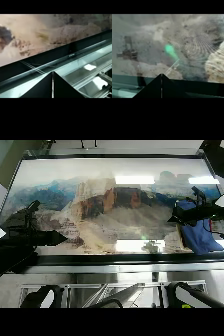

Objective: Fold the shirts.

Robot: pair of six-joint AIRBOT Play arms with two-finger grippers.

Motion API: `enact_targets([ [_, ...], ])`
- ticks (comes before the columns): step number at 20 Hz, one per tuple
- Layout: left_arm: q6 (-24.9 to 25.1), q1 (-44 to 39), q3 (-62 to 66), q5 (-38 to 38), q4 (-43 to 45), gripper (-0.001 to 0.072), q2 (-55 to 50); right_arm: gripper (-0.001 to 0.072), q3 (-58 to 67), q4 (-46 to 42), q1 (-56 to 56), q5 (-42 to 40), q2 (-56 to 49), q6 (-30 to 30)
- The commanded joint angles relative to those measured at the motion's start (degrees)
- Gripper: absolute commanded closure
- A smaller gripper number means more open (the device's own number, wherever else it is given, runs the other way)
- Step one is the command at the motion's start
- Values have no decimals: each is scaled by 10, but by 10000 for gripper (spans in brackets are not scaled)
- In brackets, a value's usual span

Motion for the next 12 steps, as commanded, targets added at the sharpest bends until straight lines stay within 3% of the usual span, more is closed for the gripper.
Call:
enact_targets([
  [1,0,0,0,0,0,691,0,692,0,0,1,0,0,0],
  [6,-1,5,11,4,16,691,-2,692,0,0,1,0,0,0],
  [10,-34,70,137,11,133,689,-59,692,0,0,1,0,0,0],
  [11,-47,97,169,19,146,634,-81,692,0,0,1,0,0,0],
  [12,-49,127,193,28,146,214,-103,692,0,0,1,0,0,0],
])
